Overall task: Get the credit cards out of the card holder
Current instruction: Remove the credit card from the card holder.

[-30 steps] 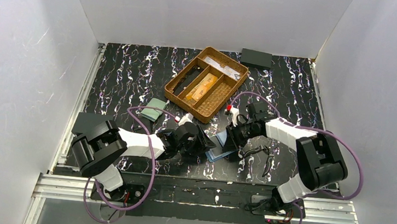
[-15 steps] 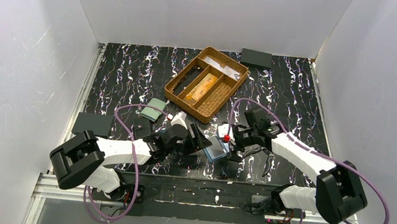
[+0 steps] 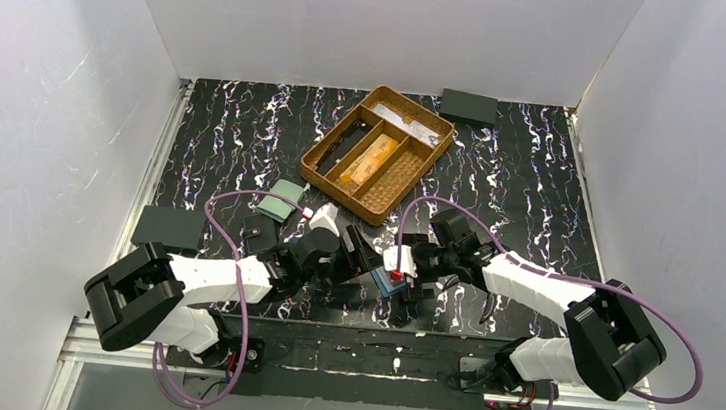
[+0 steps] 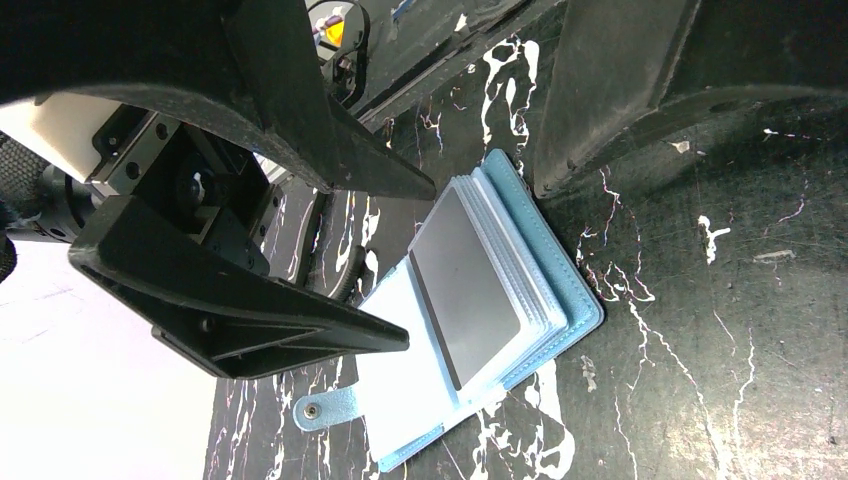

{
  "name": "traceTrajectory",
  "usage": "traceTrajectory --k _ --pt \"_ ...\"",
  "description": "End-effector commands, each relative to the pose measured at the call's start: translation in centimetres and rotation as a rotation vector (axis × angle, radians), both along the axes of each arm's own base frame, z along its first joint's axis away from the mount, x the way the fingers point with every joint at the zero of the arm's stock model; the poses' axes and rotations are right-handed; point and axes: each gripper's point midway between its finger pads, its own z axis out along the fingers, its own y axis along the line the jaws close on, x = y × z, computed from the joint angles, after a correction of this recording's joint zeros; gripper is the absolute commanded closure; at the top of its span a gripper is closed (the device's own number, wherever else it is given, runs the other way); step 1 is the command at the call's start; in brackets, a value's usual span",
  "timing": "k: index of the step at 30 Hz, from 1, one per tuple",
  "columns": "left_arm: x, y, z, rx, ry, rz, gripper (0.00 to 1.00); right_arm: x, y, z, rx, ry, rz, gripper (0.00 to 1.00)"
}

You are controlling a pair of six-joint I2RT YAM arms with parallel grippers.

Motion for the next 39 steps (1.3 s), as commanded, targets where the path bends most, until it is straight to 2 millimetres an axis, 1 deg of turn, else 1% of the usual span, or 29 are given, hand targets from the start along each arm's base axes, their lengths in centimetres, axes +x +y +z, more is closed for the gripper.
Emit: traceTrajectory --k 1,9,13,15,22,31,39 --pt "0.2 0.4 -0.1 0.018 -0.012 0.004 0.3 1.4 1.0 0.7 0.035 -0.055 -0.028 0.02" --pt "0.0 0.0 -0.4 0.015 0.004 -0.008 0.3 1.3 1.0 0.9 0.04 -0.044 -0.04 0.04" --pt "0.0 -0.2 -0.5 0.01 0.008 -0.012 0.3 -0.1 0.9 0.5 0.035 -0.011 0.022 0.02" --pt "0.0 -0.3 -0.4 0.005 0.008 -0.013 0.3 -0.4 0.9 0.3 0.032 -0.001 0.038 0.02" --pt "0.0 -0.5 -0.4 -0.004 0.011 -0.017 0.3 0.2 1.0 0.3 0.028 -0.005 0.008 0.03" --pt "0.0 -0.8 -0.6 -0.014 0.021 -0.023 0.3 0.7 1.1 0.8 0.038 -0.006 -0.022 0.12" --pt "0.0 -1.5 -0.5 -0.044 0.03 -0.028 0.3 0.8 1.2 1.4 0.047 -0.012 -0.033 0.24"
